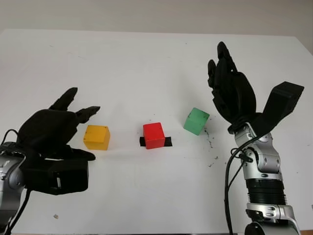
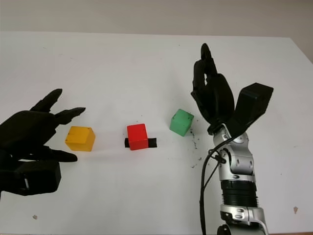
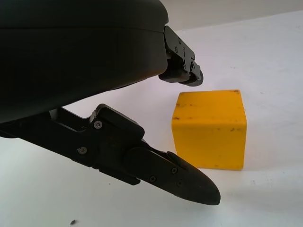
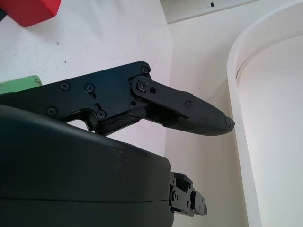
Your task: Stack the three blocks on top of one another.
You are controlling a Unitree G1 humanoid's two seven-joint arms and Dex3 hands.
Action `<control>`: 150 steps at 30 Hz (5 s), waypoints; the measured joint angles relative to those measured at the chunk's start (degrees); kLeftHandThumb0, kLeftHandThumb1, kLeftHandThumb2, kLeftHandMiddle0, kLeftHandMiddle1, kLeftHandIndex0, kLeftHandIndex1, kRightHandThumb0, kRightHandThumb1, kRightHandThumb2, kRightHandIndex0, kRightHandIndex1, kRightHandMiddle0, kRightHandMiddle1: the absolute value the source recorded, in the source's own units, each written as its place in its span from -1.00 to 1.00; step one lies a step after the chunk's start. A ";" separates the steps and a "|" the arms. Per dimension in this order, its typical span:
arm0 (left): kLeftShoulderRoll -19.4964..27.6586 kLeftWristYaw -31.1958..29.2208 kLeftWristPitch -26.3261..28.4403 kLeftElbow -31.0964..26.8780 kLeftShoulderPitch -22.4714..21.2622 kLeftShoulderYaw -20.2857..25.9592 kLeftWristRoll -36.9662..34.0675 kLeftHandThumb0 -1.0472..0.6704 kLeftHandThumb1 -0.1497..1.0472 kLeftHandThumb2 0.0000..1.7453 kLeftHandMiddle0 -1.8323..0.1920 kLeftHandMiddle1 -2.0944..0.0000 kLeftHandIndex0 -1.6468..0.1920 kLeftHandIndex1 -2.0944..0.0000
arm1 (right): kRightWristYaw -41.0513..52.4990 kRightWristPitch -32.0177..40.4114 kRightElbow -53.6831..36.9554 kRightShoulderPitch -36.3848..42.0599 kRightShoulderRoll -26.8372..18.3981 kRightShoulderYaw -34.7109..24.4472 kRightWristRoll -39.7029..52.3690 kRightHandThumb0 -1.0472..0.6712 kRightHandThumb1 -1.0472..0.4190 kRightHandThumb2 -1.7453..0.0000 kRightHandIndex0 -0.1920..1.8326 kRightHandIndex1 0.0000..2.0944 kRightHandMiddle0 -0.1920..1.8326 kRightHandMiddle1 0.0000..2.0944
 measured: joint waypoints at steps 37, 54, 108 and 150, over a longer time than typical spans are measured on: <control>2.35 10.30 -12.08 6.76 -5.12 1.36 -3.31 -0.30 0.99 -0.93 0.52 0.94 0.51 -0.42 | 0.16 0.01 0.19 -0.16 -0.44 0.13 -0.01 -0.57 -1.00 0.12 -1.00 -1.00 -1.00 -1.00; 7.27 -13.96 -21.16 10.44 -38.81 -9.59 -12.50 -0.32 0.91 -0.94 0.47 0.94 0.36 -0.34 | -1.05 0.44 0.18 -0.30 -0.04 0.43 0.26 -0.58 -1.00 0.16 -1.00 -1.00 -1.00 -1.00; -5.95 -15.57 -36.94 26.42 -49.25 -18.85 -15.28 -0.38 0.83 -0.94 0.54 0.97 0.35 -0.37 | -2.74 1.10 -2.86 1.24 0.67 0.43 0.09 -0.58 -1.00 0.14 -1.00 -1.00 -1.00 -1.00; -5.95 -6.51 -44.48 32.10 -50.08 -20.64 -5.99 -0.34 0.82 -0.94 0.62 0.97 0.47 -0.12 | -3.20 2.02 -3.99 2.33 0.68 0.24 0.35 -0.59 -1.00 0.19 -1.00 -1.00 -1.00 -1.00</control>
